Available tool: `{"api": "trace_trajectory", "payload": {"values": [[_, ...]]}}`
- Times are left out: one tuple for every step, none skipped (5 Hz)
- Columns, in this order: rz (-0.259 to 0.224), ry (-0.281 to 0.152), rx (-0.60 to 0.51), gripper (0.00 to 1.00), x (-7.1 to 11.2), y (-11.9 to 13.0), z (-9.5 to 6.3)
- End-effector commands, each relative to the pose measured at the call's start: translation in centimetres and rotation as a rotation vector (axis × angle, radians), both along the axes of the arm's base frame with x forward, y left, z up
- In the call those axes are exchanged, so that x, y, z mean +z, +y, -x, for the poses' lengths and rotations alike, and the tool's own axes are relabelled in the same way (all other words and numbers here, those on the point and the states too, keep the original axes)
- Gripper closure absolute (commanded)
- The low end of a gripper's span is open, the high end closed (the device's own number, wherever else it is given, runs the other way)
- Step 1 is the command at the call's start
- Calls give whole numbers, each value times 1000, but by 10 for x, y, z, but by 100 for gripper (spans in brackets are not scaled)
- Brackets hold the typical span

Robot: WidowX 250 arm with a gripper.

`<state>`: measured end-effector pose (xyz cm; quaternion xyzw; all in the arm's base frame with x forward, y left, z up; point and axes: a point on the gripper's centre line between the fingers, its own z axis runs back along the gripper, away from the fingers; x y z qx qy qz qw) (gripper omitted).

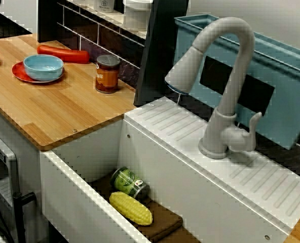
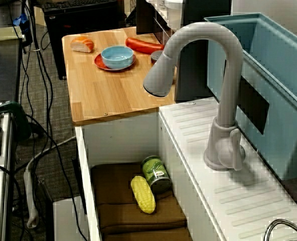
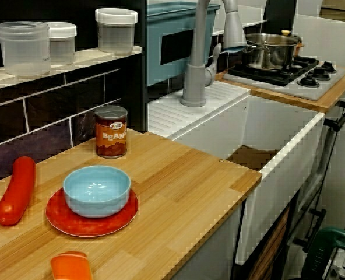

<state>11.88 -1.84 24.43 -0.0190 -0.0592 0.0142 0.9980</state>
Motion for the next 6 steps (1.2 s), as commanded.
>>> {"api": "trace_trajectory", "payload": {"values": [[0, 0, 0, 0, 0, 0, 0], [-92, -6, -22, 0, -14, 26, -22], [-196, -13, -78, 0, -31, 50, -42], [-273, -5, -153, 0, -45, 70, -58], [-331, 24, -182, 0, -64, 104, -76], [-337, 19, -188, 0, -76, 137, -88]]}}
